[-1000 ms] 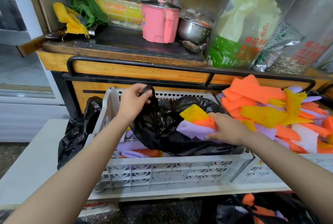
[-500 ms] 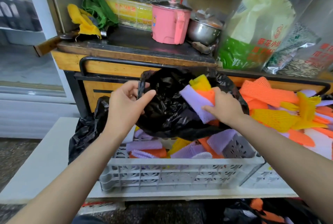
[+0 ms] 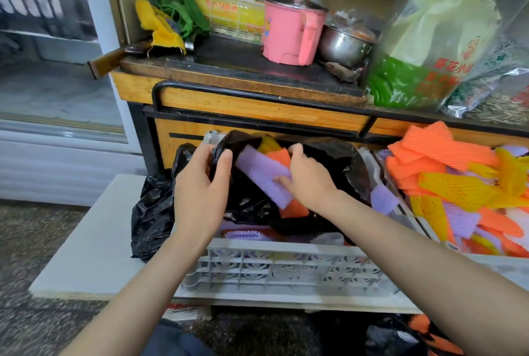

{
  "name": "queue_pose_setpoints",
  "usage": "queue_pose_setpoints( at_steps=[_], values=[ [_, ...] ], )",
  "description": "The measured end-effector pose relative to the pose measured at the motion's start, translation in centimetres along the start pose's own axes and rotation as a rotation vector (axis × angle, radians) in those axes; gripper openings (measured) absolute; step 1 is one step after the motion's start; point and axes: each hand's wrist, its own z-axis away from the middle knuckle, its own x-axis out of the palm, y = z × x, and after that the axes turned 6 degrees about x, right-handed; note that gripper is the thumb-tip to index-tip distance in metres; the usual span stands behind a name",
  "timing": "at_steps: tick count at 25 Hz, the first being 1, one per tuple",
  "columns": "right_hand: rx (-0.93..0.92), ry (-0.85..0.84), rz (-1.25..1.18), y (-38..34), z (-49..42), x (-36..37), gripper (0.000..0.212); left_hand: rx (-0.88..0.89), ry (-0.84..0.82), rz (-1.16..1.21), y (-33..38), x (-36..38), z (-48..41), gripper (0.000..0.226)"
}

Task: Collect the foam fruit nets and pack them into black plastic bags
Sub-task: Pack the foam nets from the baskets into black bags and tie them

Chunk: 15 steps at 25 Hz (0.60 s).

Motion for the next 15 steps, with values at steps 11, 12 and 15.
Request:
queue_pose_setpoints(
  at_steps=[11, 12, 15],
  values=[
    [-0.14, -0.304, -0.272, -0.3, 1.9, 2.8, 0.049, -0.019, -0.118, -0.093, -0.7, -1.7, 0.6, 0.015],
    [-0.133, -0.204, -0.344, 0.8, 2.5, 2.3, 0.043, -0.013, -0.124, -0.107, -0.8, -1.8, 0.6, 0.016],
    [0.027, 0.132, -0.499, 4.8, 4.3, 1.2, 0.028, 0.011, -0.132, -0.147, -0.7, -1.9, 0.4, 0.016]
  ],
)
